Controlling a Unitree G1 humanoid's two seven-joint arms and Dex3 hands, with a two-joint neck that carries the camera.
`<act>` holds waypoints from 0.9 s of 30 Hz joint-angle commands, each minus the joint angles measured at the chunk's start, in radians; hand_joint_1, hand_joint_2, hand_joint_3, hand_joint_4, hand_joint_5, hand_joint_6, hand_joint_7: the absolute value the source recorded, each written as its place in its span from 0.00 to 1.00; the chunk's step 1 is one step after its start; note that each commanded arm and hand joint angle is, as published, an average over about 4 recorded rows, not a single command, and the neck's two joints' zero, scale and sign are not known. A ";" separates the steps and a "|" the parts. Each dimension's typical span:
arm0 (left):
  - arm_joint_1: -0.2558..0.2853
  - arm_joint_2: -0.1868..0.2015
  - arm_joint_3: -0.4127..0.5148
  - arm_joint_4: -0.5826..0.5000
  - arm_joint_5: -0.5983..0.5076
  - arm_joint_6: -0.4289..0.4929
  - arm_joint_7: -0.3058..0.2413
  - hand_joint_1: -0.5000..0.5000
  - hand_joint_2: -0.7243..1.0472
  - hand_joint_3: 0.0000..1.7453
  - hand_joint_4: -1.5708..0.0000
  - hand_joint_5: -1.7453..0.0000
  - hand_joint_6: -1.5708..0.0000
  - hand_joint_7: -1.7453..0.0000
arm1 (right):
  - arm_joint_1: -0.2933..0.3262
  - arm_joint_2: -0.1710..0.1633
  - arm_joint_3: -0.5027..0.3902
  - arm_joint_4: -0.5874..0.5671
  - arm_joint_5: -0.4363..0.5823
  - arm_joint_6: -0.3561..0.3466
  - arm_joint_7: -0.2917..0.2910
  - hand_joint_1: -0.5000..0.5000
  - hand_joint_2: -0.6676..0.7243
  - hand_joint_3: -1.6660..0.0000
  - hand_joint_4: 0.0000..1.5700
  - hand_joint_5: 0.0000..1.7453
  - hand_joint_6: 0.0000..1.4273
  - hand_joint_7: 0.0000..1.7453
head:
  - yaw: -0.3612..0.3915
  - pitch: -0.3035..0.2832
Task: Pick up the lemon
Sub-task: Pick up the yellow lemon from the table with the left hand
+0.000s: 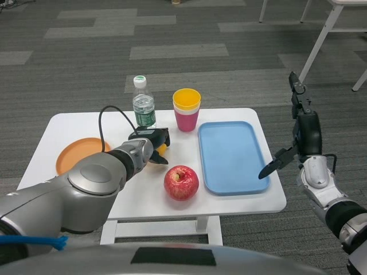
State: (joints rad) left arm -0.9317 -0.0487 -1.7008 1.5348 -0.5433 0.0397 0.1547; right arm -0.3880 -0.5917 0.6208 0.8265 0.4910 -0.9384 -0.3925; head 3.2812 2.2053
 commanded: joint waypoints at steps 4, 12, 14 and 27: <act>0.115 0.026 0.003 0.014 -0.029 0.003 -0.094 0.00 0.90 0.05 1.00 0.41 0.73 0.16 | 0.009 0.001 -0.016 0.003 0.008 0.000 -0.003 0.04 0.91 1.00 0.13 0.00 0.00 0.00 | 0.004 -0.005; 0.125 0.035 0.079 0.025 -0.029 -0.081 -0.088 0.00 0.94 0.05 1.00 0.31 0.54 0.08 | 0.011 0.001 -0.023 0.003 0.008 0.000 -0.003 0.04 0.91 1.00 0.13 0.00 0.00 0.00 | 0.013 -0.015; 0.125 0.038 0.107 0.029 -0.029 -0.109 -0.081 0.00 0.95 0.05 1.00 0.29 0.51 0.08 | 0.013 0.001 -0.024 0.003 0.008 0.000 -0.003 0.04 0.91 1.00 0.13 0.00 0.00 0.00 | 0.014 -0.017; 0.248 0.100 0.764 -0.028 -0.028 -0.458 -0.064 0.00 0.95 0.05 1.00 0.31 0.38 0.12 | 0.015 0.004 -0.038 0.010 0.008 0.000 -0.003 0.04 0.91 1.00 0.13 0.00 0.00 0.00 | 0.021 -0.021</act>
State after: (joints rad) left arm -0.7665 0.0504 -1.0359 1.5352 -0.5788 -0.4332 0.1225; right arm -0.3798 -0.5912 0.6010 0.8278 0.4952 -0.9385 -0.3924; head 3.3013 2.1840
